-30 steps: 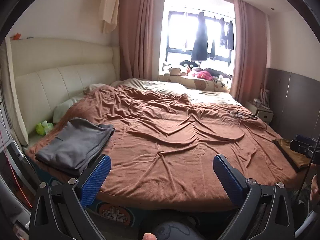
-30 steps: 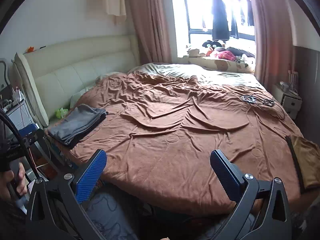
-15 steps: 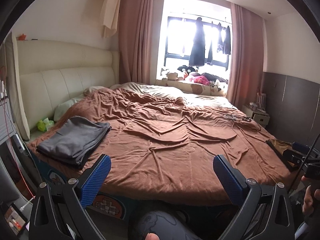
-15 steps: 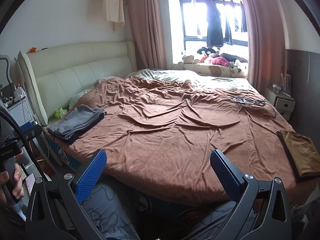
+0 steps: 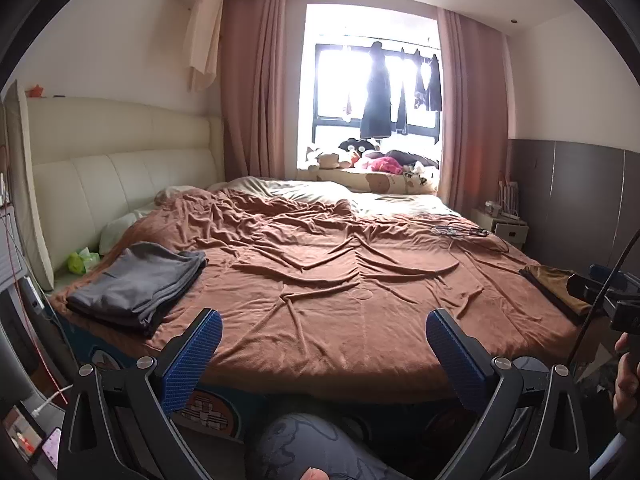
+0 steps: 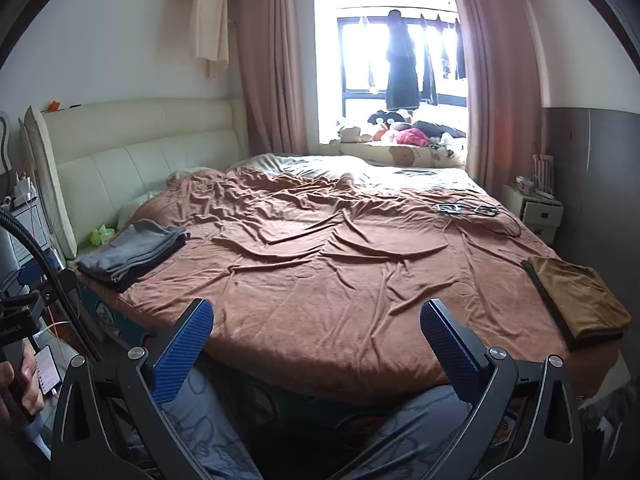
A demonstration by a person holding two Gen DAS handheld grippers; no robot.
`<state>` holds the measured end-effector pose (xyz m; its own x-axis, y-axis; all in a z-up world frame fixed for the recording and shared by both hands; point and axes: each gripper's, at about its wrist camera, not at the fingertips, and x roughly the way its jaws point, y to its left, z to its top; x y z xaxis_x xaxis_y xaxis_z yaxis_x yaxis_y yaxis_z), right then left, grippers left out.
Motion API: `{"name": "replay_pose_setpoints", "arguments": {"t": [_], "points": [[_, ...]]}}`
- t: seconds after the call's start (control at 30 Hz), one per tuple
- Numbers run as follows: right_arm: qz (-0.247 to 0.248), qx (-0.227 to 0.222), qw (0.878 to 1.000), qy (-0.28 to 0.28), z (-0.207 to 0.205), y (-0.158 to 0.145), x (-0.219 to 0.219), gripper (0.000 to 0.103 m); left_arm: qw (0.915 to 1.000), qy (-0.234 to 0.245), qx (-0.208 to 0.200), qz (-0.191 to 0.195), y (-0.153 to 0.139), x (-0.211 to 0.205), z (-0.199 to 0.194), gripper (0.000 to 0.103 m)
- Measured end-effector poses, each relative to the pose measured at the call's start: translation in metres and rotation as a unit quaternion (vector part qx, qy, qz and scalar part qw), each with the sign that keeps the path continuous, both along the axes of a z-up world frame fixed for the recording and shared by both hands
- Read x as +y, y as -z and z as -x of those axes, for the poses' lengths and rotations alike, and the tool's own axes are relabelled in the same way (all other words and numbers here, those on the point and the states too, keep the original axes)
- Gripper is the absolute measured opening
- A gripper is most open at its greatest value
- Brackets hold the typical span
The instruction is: Fold small clothes
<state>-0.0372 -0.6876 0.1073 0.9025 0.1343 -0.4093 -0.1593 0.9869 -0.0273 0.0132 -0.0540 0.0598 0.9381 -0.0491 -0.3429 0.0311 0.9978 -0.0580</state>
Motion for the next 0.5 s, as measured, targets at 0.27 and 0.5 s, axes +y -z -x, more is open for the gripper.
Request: {"name": "replay_pose_setpoints", "arguments": {"t": [0.27,0.5], "points": [[0.000,0.003,1.000,0.004,-0.0032,0.0048,0.0022,0.103,1.0000,0.003,-0.006,-0.005,0.0028,-0.0095,0.0037,0.103],[0.003,0.003,1.000,0.002,-0.0015,0.0044,0.0040,0.103,1.0000,-0.001,-0.007,-0.001,0.0023,-0.0100,0.0067,0.103]]}}
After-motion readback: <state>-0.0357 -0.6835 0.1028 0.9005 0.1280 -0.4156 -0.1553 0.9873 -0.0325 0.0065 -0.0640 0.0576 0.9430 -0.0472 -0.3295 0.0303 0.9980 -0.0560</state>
